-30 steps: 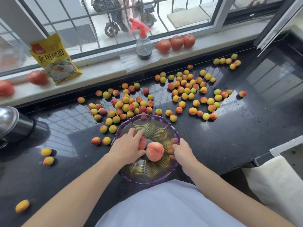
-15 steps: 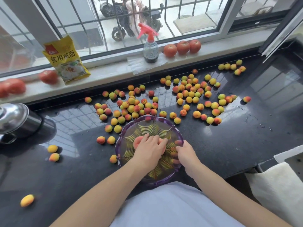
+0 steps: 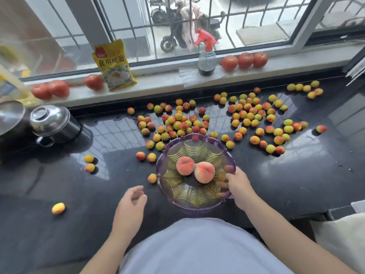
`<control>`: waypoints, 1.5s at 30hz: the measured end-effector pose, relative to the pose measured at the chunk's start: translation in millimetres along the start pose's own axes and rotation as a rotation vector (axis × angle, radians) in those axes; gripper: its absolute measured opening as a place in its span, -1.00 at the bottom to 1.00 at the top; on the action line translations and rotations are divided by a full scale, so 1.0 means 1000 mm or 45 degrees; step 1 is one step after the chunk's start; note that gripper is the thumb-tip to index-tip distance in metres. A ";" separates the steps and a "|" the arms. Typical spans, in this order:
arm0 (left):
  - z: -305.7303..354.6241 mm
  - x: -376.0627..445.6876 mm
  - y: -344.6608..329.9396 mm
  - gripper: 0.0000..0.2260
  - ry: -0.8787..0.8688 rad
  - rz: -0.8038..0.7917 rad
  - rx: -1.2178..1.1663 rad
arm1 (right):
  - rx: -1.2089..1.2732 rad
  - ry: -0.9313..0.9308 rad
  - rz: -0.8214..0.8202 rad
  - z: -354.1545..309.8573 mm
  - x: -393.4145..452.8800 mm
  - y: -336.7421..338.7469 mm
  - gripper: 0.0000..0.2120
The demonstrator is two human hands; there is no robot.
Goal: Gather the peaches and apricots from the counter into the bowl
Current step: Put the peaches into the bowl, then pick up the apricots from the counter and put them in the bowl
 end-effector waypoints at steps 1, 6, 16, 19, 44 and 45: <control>-0.007 -0.006 0.001 -0.79 0.069 -0.037 -0.103 | 0.021 0.006 0.006 0.001 -0.003 0.001 -0.80; -0.005 -0.034 -0.008 -0.82 0.176 -0.147 -0.471 | 0.079 0.116 -0.035 -0.004 -0.025 0.005 -0.79; -0.016 -0.061 0.056 -0.49 0.082 0.030 -1.062 | -0.116 0.231 -0.360 -0.016 -0.078 -0.080 -0.74; -0.039 -0.073 0.075 -0.63 0.104 0.118 -1.094 | -0.256 0.222 -0.443 -0.002 -0.088 -0.124 -0.73; -0.140 0.032 0.224 -0.58 0.084 0.524 0.315 | -0.385 0.118 -0.499 0.029 -0.065 -0.241 -0.81; -0.137 0.044 0.230 -0.54 0.062 0.445 0.457 | -0.384 0.113 -0.504 0.028 -0.065 -0.240 -0.80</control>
Point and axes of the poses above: each hand's wrist, its own x-axis towards the middle knuckle, its own y-axis out of the back of the hand, z = x × y, the point moved 1 cm from there along x, towards the middle knuckle, and after that the axes turned 7 degrees about -z, right-handed, at the moved point
